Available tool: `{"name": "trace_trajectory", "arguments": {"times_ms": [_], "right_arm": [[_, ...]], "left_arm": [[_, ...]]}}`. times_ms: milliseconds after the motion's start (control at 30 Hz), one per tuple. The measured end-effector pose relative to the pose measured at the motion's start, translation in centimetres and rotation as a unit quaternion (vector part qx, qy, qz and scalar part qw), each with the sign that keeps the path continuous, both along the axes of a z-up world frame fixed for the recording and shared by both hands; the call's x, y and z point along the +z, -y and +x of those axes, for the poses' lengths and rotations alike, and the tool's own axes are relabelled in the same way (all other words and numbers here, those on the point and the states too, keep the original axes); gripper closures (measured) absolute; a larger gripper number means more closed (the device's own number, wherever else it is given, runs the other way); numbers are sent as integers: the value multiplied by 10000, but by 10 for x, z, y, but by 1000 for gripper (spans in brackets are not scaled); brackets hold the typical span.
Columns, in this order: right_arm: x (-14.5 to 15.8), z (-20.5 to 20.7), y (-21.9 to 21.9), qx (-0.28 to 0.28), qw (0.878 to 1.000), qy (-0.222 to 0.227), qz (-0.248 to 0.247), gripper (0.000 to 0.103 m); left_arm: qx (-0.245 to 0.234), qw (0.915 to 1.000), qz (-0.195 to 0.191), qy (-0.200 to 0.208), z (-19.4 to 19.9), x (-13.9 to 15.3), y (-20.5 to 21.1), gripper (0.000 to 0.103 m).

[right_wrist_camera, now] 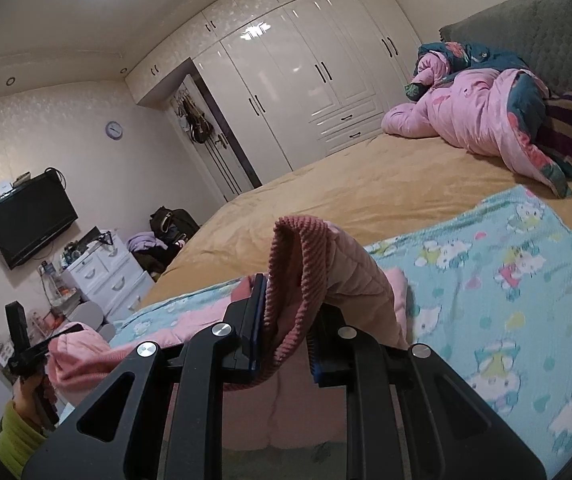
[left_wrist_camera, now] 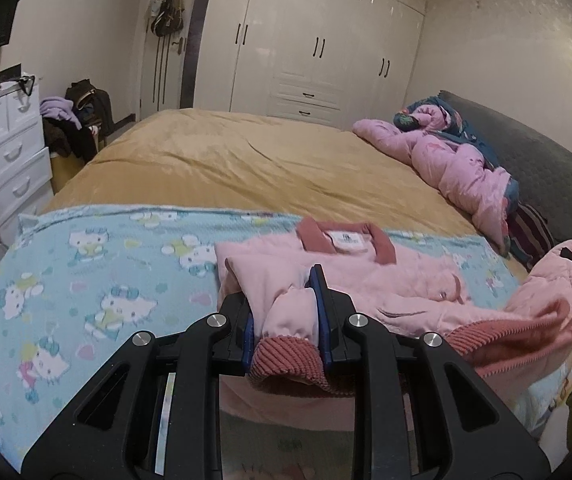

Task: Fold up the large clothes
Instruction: 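Lift the hem with both grippers and fold it toward the collar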

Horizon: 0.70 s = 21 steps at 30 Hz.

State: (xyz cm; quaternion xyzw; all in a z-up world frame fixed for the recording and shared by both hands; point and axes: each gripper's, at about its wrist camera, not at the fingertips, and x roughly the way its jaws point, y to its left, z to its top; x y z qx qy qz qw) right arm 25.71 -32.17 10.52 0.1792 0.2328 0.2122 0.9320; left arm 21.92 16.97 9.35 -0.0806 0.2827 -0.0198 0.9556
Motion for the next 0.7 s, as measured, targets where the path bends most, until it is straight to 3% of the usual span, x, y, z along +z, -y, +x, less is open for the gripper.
{"name": "trace_trajectory", "arguments": {"times_ms": [500,700], "right_arm": [[-3,107,-19,-77,9985,-201,-496,86],[-22,158,-32,-146,9953,-476,-833,86]], "left_arm": [[248,9992,241,-189,87,-8,-15,87],[320,9981,203,-479,131,-25,-27,87]]}}
